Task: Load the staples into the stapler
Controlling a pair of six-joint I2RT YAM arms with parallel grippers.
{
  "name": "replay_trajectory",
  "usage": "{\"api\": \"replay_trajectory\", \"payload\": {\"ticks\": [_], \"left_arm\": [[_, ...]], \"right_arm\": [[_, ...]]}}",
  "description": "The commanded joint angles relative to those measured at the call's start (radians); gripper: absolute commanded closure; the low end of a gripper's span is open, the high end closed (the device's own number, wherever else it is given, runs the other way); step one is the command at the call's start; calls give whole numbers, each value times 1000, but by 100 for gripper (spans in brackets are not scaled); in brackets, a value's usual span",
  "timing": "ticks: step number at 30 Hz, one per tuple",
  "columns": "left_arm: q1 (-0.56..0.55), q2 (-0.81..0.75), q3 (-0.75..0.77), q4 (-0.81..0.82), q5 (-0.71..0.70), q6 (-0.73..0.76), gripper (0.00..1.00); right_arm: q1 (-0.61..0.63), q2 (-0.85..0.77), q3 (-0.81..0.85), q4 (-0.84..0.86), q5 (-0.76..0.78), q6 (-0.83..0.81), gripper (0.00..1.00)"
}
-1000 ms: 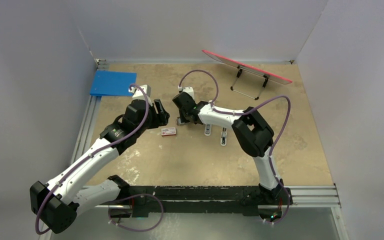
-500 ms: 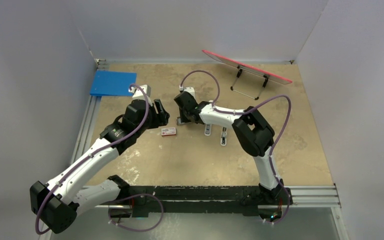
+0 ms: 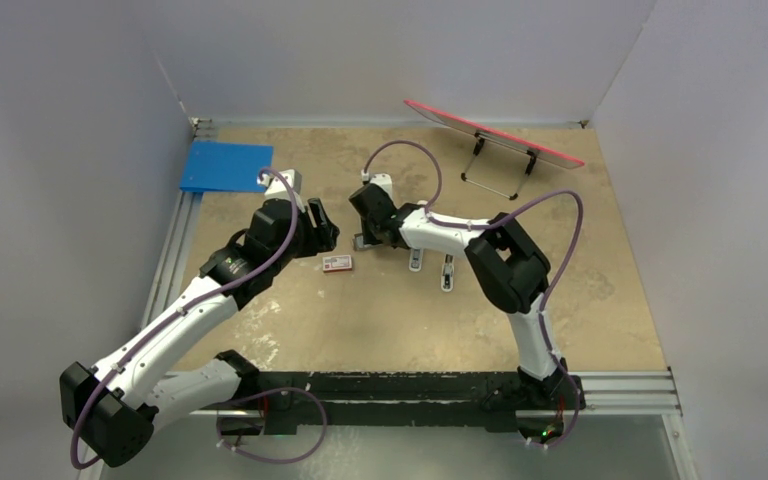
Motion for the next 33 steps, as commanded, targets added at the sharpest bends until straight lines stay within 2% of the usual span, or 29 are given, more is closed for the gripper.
{"api": "replay_trajectory", "payload": {"ticks": [1,8,13,19,33], "left_arm": [[8,-16,1,23,-14,-4,40],[8,-18,1,20,-17,-4,40],[7,-19,2,19,-17,-4,40],[7,-17,1,19,-14,-5,40],[8,-15,-1,20,-11,-7,40]], "right_arm": [[-9,-47,-19,-7,19,23,63],[-15,-39,-42,6,-73,30,65],[-19,-39,-63,9,-102,52,74],[-19,-62,-54,1,-66,58,82],[-17,-151,-54,29,-37,59,84]]}}
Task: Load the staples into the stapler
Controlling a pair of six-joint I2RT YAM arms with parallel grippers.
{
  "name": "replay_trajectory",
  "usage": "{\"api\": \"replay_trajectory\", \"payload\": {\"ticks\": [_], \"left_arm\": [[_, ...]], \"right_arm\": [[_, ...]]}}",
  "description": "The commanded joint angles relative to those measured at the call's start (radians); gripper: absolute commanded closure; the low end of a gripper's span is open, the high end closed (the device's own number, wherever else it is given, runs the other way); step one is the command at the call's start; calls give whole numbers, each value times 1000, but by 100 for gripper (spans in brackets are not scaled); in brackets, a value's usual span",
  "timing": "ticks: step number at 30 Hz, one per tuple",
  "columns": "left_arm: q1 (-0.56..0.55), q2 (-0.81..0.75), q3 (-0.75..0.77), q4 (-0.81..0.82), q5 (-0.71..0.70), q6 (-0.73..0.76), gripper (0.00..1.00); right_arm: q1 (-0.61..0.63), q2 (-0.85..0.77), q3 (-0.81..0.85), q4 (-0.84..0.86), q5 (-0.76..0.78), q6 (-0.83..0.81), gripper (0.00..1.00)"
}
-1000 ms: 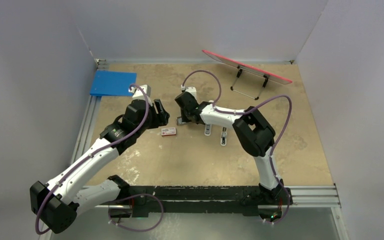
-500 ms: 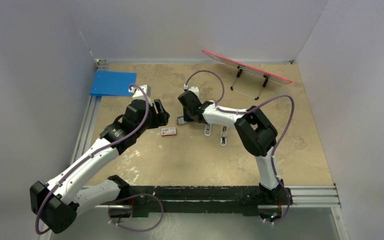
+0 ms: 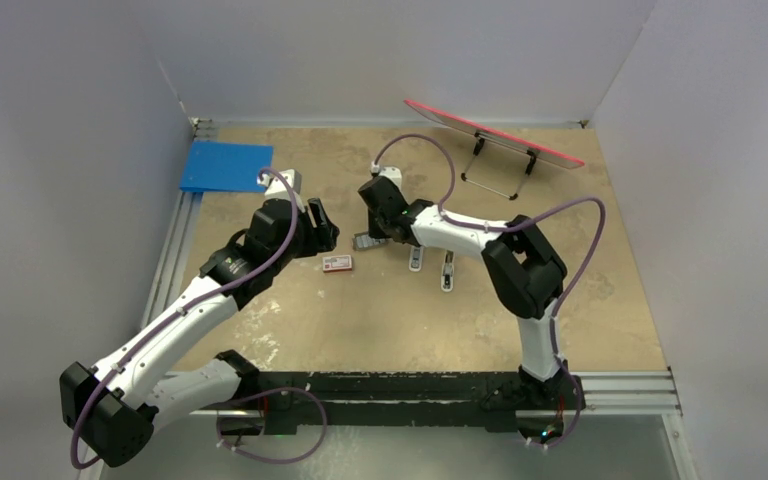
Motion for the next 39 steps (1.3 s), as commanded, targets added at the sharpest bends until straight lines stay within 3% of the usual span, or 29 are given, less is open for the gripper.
{"api": "replay_trajectory", "payload": {"ticks": [1,11,18,39], "left_arm": [[7,-15,-1,22,-10,-7,40],[9,-11,0,25,-6,-3,40],[7,-10,2,25,-7,-2,40],[8,-2,3,30,12,-2,40]], "right_arm": [[2,-65,6,11,22,6,83],[-46,80,176,-69,97,-21,78],[-51,133,208,-95,83,-81,78],[-43,8,1,-72,-138,-155,77]]}}
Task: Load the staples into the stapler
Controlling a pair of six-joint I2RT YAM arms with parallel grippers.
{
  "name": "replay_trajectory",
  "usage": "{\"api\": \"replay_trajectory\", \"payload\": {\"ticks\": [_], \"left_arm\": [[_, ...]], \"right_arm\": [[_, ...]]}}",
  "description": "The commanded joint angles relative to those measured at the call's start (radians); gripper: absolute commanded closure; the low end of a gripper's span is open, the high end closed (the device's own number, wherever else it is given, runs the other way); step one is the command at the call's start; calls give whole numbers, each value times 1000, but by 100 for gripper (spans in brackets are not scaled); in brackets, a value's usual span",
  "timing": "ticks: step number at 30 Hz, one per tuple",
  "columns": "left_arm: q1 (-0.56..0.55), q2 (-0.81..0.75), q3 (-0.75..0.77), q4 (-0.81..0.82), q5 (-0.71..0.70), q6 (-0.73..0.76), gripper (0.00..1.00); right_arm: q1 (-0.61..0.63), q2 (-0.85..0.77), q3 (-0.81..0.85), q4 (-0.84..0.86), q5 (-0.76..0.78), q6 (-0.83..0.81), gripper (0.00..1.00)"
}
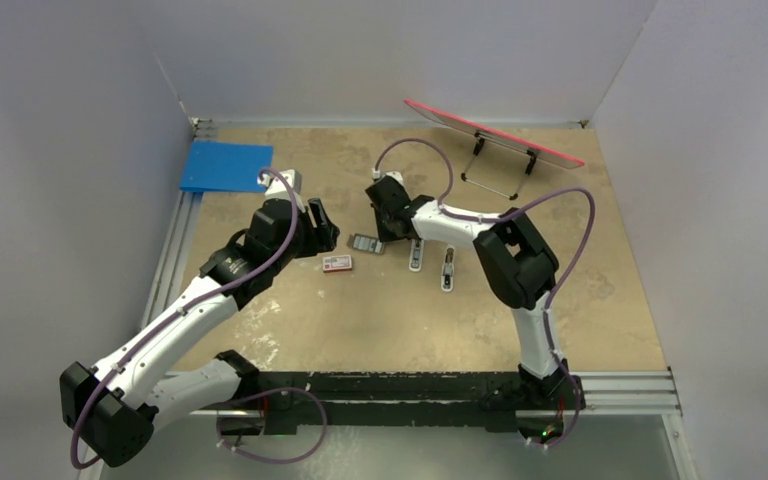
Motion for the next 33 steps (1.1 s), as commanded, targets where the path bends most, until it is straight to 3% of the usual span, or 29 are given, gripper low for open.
{"api": "replay_trajectory", "payload": {"ticks": [1,5,11,17,24,29,33], "left_arm": [[8,-1,4,30,10,-3,40],[9,-2,4,29,11,-1,40],[8,-7,3,29,10,-2,40],[8,-6,2,28,10,-3,40],[8,-2,2,29,7,-1,40],[8,0,3,29,5,-1,40],[8,2,2,27,5,-1,40]], "right_arm": [[16,-82,-64,13,-108,-43,77],[40,-107,-80,20,-117,-73,76],[43,-146,-46,-16,57,-46,75],[72,-147,-27,10,22,-105,72],[120,-118,-18,49,-24,-144,54],[122,-94,-15,54,-52,-150,64],[123,-74,-14,48,-64,-155,66]]}}
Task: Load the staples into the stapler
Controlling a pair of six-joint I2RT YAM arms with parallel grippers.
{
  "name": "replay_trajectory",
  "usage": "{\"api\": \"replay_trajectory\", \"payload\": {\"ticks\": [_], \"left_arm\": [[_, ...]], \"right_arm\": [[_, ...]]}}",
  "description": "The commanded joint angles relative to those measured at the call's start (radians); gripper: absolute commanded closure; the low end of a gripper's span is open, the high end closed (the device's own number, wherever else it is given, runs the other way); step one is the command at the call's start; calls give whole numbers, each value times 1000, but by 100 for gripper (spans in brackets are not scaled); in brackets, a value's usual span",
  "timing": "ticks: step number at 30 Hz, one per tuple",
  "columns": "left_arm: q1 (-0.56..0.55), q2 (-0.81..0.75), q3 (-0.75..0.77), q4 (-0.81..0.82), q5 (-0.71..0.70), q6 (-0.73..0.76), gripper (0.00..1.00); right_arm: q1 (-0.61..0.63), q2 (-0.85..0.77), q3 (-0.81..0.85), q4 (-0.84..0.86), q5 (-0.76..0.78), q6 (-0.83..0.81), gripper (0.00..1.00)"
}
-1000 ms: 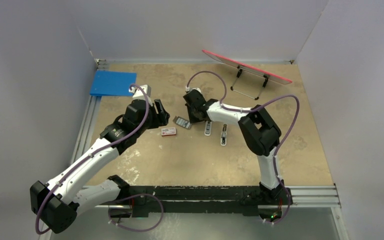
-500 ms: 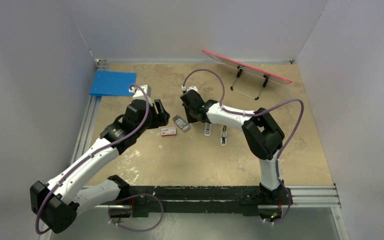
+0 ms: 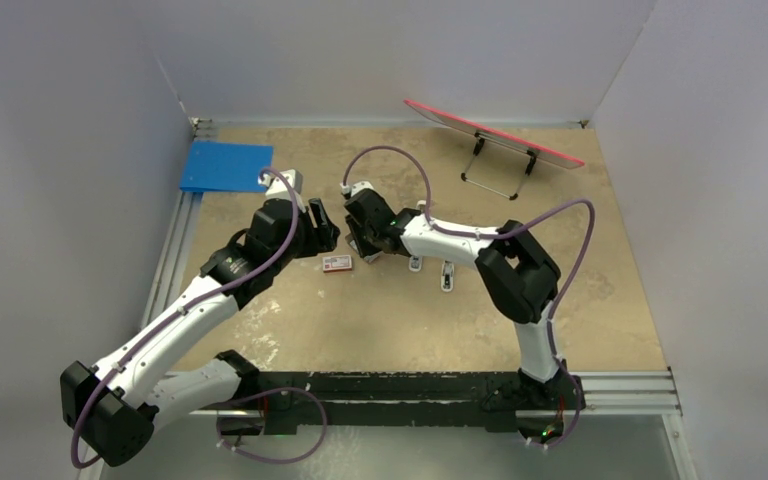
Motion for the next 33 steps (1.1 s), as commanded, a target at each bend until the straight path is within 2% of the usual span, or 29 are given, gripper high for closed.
{"api": "replay_trajectory", "payload": {"ticks": [1,5,15,24,33], "left_arm": [[8,1,2,28,0,-1,40],[9,2,2,28,0,-2,40],[9,1,3,27,-1,-2,40],[7,3,2,27,2,-3,40],[8,0,4,29,2,-1,40]], "right_arm": [[-6,23,34,15,-25,-27,66],[-7,38,36,14,-21,-30,65],[-5,63,46,16,2,-44,73],[-6,59,45,19,-4,-33,84],[-7,-26,25,42,19,-16,85]]}}
